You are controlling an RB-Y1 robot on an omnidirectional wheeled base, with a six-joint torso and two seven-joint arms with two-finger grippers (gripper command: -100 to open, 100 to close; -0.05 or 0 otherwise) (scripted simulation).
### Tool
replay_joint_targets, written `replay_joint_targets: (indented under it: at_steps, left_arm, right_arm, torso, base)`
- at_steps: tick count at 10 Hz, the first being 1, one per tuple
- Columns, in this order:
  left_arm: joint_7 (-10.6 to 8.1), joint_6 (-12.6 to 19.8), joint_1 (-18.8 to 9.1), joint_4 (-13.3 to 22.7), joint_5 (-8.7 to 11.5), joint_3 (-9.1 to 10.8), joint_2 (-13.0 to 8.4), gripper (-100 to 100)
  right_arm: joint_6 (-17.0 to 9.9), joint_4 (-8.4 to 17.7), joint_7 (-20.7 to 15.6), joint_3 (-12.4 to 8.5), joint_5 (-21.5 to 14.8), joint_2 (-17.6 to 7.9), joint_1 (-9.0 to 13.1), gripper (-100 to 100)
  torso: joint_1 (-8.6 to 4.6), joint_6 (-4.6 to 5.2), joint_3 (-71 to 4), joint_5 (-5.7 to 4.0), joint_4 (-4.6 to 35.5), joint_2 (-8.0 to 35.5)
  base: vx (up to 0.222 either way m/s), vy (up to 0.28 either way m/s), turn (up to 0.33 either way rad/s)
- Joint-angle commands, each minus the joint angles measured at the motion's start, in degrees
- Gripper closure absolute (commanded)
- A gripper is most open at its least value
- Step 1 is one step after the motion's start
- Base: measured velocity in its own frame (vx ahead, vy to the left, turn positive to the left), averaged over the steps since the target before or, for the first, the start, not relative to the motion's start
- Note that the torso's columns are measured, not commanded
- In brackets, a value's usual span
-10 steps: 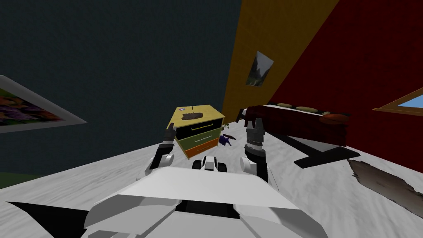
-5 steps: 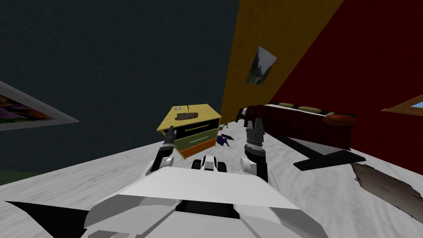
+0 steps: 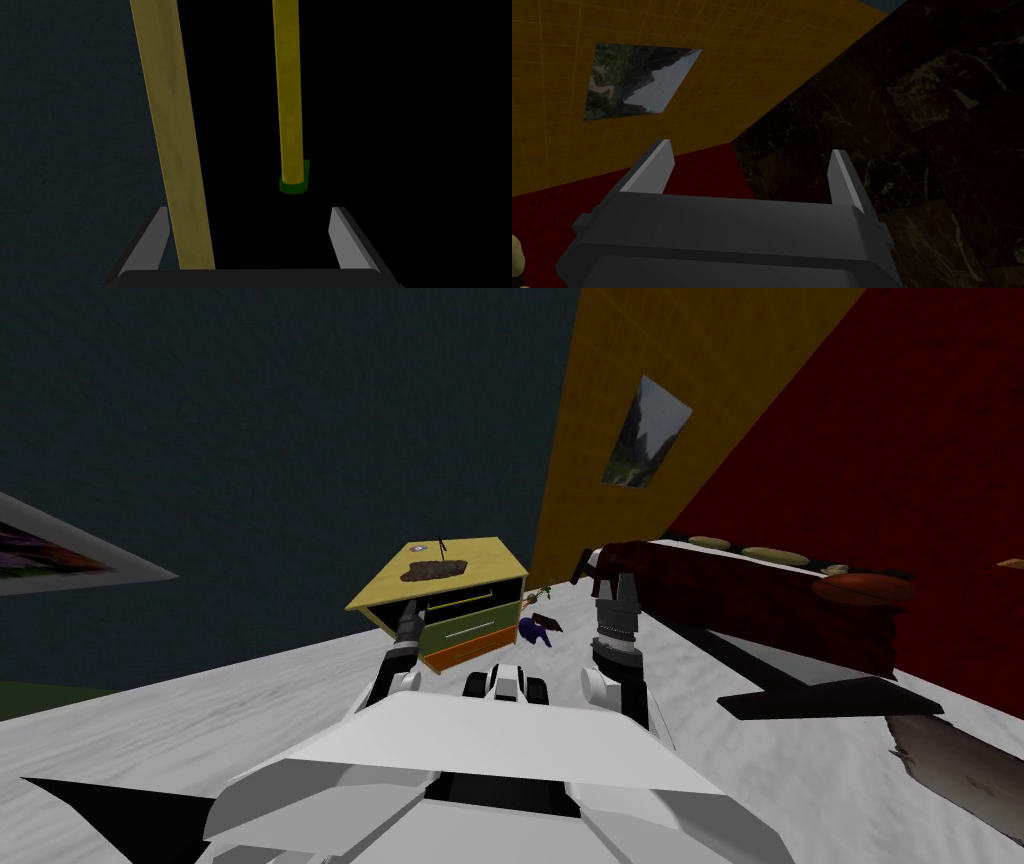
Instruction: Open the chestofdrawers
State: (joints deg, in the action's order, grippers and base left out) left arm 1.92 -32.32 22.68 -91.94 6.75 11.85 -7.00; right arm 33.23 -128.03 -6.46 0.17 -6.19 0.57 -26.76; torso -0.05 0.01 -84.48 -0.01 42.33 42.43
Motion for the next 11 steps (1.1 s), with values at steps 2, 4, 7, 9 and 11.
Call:
replay_joint_targets:
  at_steps: [2, 4, 7, 9, 11]
  left_arm:
    - [-0.49, -1.3, -0.5, 4.1, 0.9, 1.01, 2.9, -100]
    - [-0.71, -1.7, -0.7, 5.7, 1.4, 1.46, 6.0, -100]
    - [-0.79, 0.1, -0.4, 3.7, 1.6, 1.8, 5.9, -100]
    - [-0.82, 0.3, -0.3, 3.2, 1.6, 1.86, 5.8, -100]
    - [-0.83, -0.2, -0.3, 3.9, 1.6, 1.68, 6.0, 100]
  right_arm:
    - [0.0, 0.0, 0.0, 0.0, 0.0, 0.0, 0.0, 0]
    - [0.0, 0.0, 0.0, 0.0, 0.0, 0.0, 0.0, 0]
    - [0.0, 0.0, 0.0, 0.0, 0.0, 0.0, 0.0, 0]
    - [0.0, 0.0, 0.0, 0.0, 0.0, 0.0, 0.0, 0]
    - [0.0, 0.0, 0.0, 0.0, 0.0, 0.0, 0.0, 0]
  torso:
    - [0.18, -0.01, -0.1, 0.04, 0.0, -0.1]
    - [0.04, -0.01, -0.1, 0.01, 0.0, -0.1]
    - [0.28, -0.01, -0.1, 0.07, 0.0, -0.1]
    - [0.13, -0.01, -0.2, 0.03, -0.1, -0.3]
    - [-0.01, -0.01, 0.0, 0.0, 0.0, 0.1]
  base:
    - [0.045, -0.129, 0.051]
    - [0.04, -0.123, 0.049]
    - [0.031, -0.027, 0.001]
    - [0.057, 0.006, -0.008]
    - [-0.022, -0.003, 0.017]
